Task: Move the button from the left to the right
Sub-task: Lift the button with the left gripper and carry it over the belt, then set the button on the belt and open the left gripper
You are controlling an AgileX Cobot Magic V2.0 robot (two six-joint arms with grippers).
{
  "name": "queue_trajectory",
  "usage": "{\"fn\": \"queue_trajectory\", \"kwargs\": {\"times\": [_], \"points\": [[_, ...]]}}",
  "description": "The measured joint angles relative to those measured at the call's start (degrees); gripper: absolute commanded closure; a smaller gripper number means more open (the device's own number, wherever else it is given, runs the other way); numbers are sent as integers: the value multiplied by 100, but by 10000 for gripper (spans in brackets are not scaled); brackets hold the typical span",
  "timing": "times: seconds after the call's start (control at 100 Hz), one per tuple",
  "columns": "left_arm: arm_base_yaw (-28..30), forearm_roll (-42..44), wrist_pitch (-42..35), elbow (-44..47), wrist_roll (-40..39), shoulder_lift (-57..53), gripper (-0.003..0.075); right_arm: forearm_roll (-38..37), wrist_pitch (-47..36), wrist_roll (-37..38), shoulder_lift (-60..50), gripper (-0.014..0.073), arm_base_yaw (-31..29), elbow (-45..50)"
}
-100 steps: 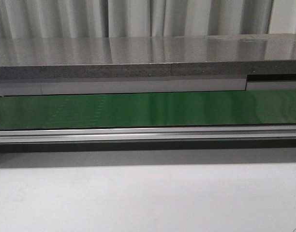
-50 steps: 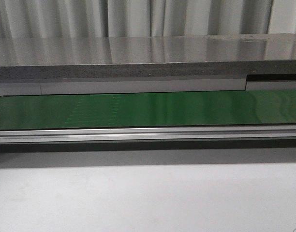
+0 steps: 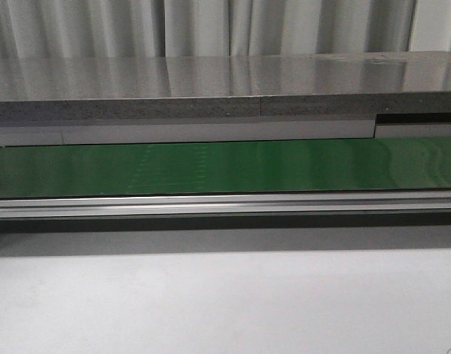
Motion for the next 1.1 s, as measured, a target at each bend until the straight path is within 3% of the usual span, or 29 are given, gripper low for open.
{"fn": "queue_trajectory", "kwargs": {"times": [0.13, 0.25, 0.54, 0.85, 1.1], "points": [[0, -58, -15, 4, 52, 0, 220, 0, 0, 0, 0, 661, 0, 0], [0, -58, -36, 4, 56, 0, 137, 0, 0, 0, 0, 661, 0, 0], [0, -119, -25, 13, 66, -50, 131, 0, 0, 0, 0, 661, 0, 0], [-65, -545, -84, 26, 401, -841, 131, 0, 0, 0, 0, 661, 0, 0], [-454, -569, -707, 540, 608, -1783, 131, 0, 0, 0, 0, 661, 0, 0]]}}
